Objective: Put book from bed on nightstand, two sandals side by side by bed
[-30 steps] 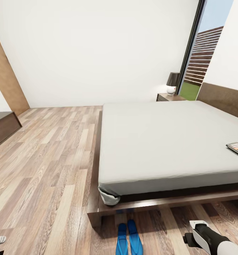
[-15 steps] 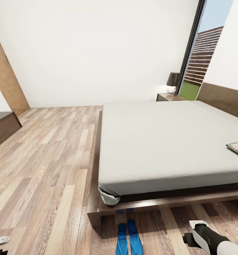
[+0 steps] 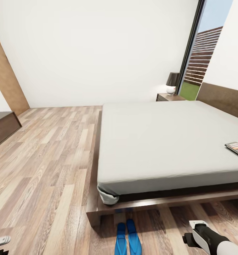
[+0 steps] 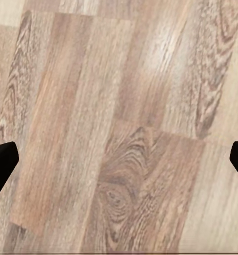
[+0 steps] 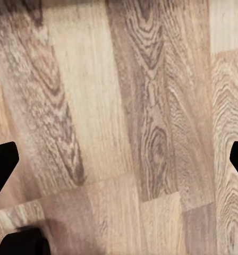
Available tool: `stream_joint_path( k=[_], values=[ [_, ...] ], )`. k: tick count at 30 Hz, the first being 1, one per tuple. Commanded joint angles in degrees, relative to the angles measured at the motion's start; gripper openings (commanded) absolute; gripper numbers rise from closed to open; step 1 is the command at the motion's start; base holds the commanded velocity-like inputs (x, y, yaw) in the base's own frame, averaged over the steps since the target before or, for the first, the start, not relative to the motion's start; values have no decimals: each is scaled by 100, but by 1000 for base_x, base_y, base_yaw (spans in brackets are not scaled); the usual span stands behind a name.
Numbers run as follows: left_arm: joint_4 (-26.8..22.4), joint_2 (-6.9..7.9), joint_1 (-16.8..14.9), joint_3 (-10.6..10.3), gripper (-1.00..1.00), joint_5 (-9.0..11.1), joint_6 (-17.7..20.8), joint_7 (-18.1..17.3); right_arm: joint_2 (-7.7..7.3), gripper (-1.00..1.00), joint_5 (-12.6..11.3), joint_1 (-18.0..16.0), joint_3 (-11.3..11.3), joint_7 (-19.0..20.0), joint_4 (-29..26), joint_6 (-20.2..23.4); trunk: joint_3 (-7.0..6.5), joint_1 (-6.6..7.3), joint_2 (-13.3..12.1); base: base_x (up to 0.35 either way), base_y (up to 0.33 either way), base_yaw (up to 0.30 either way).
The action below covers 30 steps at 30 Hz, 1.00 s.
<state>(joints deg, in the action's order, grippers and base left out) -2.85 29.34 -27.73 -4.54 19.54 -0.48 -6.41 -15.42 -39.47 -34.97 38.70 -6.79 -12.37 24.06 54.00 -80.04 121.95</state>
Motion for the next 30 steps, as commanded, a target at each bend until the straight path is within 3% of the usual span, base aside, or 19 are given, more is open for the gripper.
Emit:
stream_joint_path(
  k=[1, 24, 30],
  values=[
    [4, 3, -4, -47, 100, 59, -5, -19, -5, 100, -61, -1, 43, -42, -20, 28, 5, 2, 2, -93, -128, 0],
    [4, -37, -4, -53, 100, 59, -6, -20, -1, 100, -61, -1, 46, -42, -21, 27, 5, 2, 2, -33, -33, 0],
    [4, -69, -4, -50, 100, 59, -10, -26, 3, 100, -61, -1, 45, -42, -23, 24, -103, 134, -238, 0, 0, 0]
  ],
)
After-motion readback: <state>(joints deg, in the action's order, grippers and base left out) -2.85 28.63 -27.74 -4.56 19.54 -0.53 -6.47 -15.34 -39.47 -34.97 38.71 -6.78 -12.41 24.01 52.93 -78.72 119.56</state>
